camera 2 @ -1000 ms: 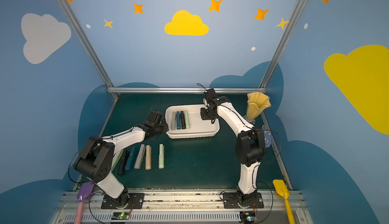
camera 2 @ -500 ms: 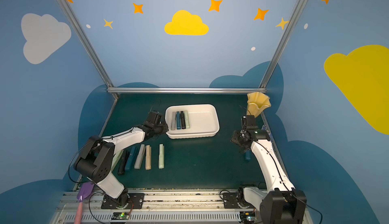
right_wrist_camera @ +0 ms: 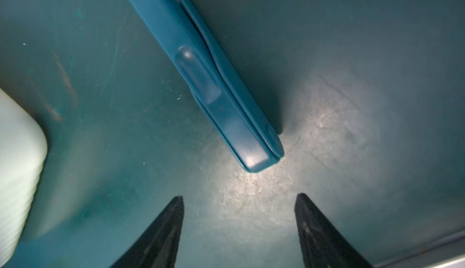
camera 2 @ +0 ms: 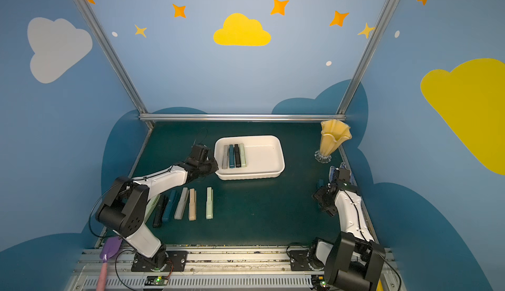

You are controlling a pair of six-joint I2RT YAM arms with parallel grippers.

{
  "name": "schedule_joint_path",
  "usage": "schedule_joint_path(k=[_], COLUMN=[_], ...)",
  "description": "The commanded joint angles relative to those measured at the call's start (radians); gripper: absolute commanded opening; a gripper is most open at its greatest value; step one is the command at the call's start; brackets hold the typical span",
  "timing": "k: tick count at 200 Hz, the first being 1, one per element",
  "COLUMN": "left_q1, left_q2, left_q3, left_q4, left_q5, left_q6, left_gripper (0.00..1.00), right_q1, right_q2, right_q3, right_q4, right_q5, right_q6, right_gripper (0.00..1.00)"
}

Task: Put the pruning pliers into the storage box
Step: Pick up the pruning pliers from the center of the board.

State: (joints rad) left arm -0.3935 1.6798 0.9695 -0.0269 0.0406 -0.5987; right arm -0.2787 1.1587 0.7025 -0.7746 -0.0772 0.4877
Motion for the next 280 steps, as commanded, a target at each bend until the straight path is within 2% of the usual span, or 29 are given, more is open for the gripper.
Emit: schedule_joint_path(k=[1,59,112,157,190,234,280], left_q1=[0.015,0.034,0.045,0.045,0.046,0.045,0.046], left_q2=[0.010,0.030,0.036,0.040,0.038,0.037,0.031], left_q3=[0.013,0.026,0.031,0.036,0.039,0.039,0.035], left_q4=[0.038,0.050,0.048,0.042,0.036,0.039,0.039], left_q5=[-0.007,0.015,0.016,0.015,0.012,0.017,0.018], left_q6=[0.008,0.013,0.019,0.023,0.025,0.024,0.026], left_gripper=[0.12,0.12,0.12,0.12,0.12,0.12,0.12], right_q1=[-0.013,-0.011,-0.004,0.061,0.115,0.117,0.128], right_q2=[0.014,0.104,0.193,0.269,0.289,0.288,0.273], right_q3=[0.001,0.028,0.050,0.083,0.099,0.105,0.072], right_q4=[0.035,0.120,0.174,0.186,0.174,0.130,0.130], right_q5=[0.036,0.042,-0.016,-0.043,-0.020,0.040,0.043], right_q6=[-0.034,-0.096,-0.133,-0.154,-0.144,-0.090,-0.019], right_gripper=[0.69,0.68,0.66,0.62,0.59,0.56,0.54])
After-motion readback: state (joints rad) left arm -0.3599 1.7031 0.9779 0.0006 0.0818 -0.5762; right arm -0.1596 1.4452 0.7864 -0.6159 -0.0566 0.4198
